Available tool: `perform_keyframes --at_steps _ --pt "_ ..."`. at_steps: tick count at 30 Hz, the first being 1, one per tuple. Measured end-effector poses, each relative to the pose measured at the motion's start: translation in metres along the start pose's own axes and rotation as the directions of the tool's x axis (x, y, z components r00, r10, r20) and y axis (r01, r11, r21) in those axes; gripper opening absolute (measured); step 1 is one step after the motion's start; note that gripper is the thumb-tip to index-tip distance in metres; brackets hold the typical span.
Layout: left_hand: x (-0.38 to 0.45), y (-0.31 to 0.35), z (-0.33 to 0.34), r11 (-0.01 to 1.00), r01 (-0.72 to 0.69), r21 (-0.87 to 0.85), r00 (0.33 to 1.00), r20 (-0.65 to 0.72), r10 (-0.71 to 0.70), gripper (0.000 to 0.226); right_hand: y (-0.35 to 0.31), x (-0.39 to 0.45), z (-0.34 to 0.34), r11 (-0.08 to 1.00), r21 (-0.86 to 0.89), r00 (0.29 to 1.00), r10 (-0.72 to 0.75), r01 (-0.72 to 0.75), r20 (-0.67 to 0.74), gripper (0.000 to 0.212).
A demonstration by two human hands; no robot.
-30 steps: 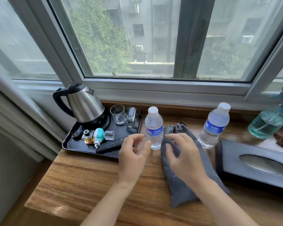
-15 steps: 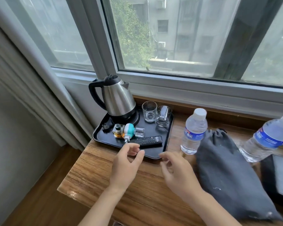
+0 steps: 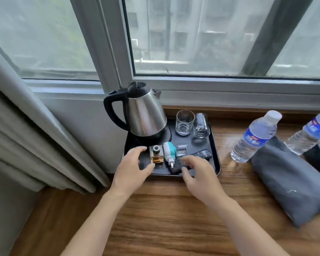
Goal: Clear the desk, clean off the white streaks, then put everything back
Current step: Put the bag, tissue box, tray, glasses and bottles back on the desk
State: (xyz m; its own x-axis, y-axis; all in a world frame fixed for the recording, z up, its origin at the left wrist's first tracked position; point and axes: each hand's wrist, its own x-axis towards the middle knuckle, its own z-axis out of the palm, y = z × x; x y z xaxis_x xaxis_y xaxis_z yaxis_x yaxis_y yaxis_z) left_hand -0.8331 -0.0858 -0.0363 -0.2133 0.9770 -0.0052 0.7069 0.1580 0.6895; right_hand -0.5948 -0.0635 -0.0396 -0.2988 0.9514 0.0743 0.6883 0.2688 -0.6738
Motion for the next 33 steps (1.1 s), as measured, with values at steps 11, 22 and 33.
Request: perform_keyframes --at_steps 11,22,33 --pt "0.044 0.007 0.007 0.958 -0.116 0.261 0.981 0.181 0.069 0.057 -0.026 0.084 -0.007 0.896 -0.444 0.981 0.096 -0.011 0.168 0.070" --pt "0.037 -0.021 -0.020 0.917 -0.113 0.383 0.991 0.112 0.075 0.049 -0.024 0.111 0.007 0.833 -0.544 0.908 0.143 0.104 0.393 0.058" --pt "0.025 -0.027 -0.027 0.955 -0.039 0.295 0.994 0.112 0.006 0.052 -0.017 0.078 0.016 1.000 -0.030 0.985 0.012 -0.007 0.175 0.081"
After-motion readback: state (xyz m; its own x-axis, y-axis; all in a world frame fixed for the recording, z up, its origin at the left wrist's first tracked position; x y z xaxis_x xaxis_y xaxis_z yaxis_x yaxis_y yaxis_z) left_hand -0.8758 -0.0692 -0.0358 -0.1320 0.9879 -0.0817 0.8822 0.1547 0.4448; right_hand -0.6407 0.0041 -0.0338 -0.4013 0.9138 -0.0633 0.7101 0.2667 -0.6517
